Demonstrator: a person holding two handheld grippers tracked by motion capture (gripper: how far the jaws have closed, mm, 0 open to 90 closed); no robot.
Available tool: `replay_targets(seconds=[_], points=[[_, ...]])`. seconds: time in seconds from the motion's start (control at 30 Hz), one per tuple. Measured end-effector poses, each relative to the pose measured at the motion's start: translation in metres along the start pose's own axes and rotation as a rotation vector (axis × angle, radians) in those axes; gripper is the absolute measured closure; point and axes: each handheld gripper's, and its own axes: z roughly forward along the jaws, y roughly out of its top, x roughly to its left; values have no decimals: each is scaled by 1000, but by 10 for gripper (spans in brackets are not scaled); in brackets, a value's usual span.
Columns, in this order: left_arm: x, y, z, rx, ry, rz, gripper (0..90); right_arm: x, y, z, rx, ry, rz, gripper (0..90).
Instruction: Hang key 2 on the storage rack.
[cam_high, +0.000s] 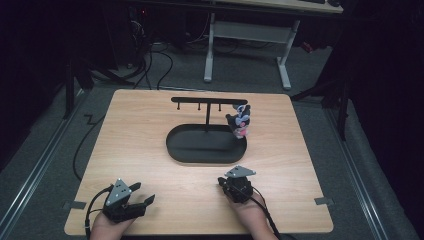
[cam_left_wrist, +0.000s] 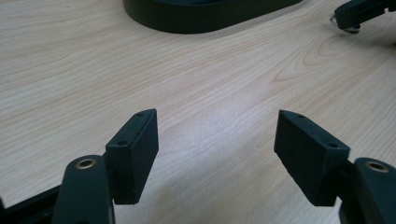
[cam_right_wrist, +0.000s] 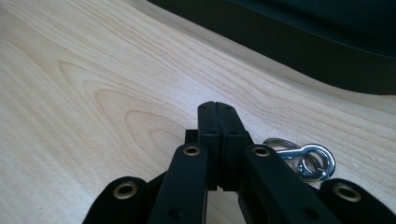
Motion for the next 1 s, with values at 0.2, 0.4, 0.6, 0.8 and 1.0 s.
replay_targets(seconds=[0.2, 0.4, 0.6, 0.8, 1.0], points=[[-1, 1, -6, -12, 12, 3, 313, -6, -4, 1, 30, -13, 6, 900], [-2, 5, 1, -10, -7, 17, 312, -12, -11, -9, 28, -32, 35, 897], [-3, 11, 7, -12, -29, 29, 312, -24, -24, -22, 30, -52, 85, 897], [-5, 16, 14, -14, -46, 43, 312, -38, -34, -34, 28, -83, 121, 895], [-6, 18, 17, -6, -54, 54, 313, -38, -33, -41, -8, -75, 106, 889]])
